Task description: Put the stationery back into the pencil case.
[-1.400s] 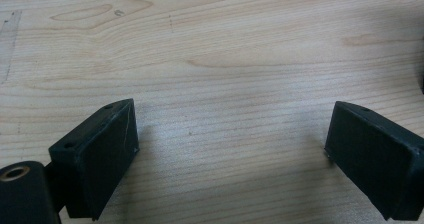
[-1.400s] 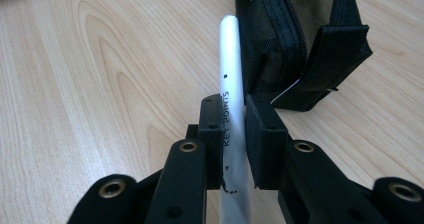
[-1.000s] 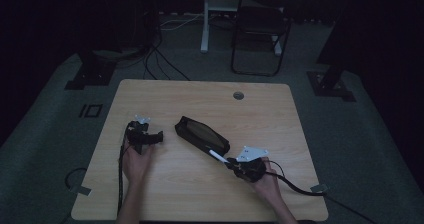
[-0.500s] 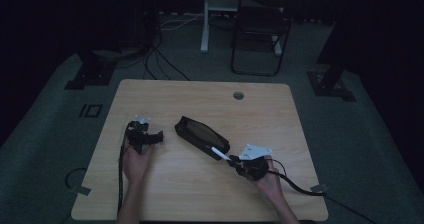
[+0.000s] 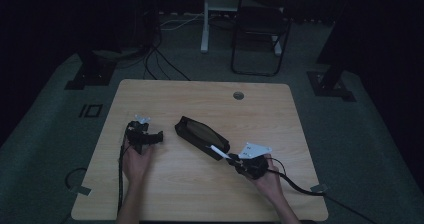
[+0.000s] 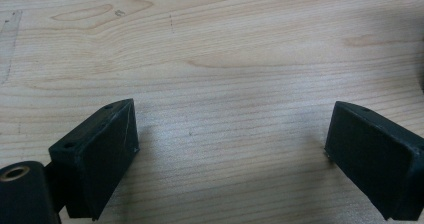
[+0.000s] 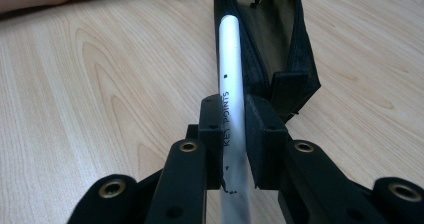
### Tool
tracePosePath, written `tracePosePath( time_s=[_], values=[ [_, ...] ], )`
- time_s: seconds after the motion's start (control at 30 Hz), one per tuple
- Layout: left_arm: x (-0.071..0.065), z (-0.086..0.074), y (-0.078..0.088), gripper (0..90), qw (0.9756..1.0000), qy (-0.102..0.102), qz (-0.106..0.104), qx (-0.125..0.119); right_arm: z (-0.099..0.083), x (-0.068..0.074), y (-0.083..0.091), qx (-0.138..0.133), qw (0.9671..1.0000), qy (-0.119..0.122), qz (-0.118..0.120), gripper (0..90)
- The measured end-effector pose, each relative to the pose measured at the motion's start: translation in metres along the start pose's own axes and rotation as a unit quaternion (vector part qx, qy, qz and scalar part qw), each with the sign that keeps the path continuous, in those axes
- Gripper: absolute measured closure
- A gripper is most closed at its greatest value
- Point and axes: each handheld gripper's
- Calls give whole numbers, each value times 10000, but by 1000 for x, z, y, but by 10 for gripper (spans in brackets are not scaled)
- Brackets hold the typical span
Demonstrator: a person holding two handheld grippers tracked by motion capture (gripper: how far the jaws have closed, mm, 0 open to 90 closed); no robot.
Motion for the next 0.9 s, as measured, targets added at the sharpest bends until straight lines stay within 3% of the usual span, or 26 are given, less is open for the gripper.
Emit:
tracePosePath(
  time_s=[0.63,0.9],
  values=[
    [0,0,0,71,10000,0,0,0,-5,-8,1,106,9997,-39,-238,786],
    [0,0,0,71,10000,1,0,-1,-10,-18,10,84,9990,-147,-417,787]
  ],
)
Point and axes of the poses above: each handheld gripper's, and its own axes: y roughly backward along the jaws, z roughly out of its top, x roughly to its left, and after that the axes turned 7 degrees about -x, right-handed
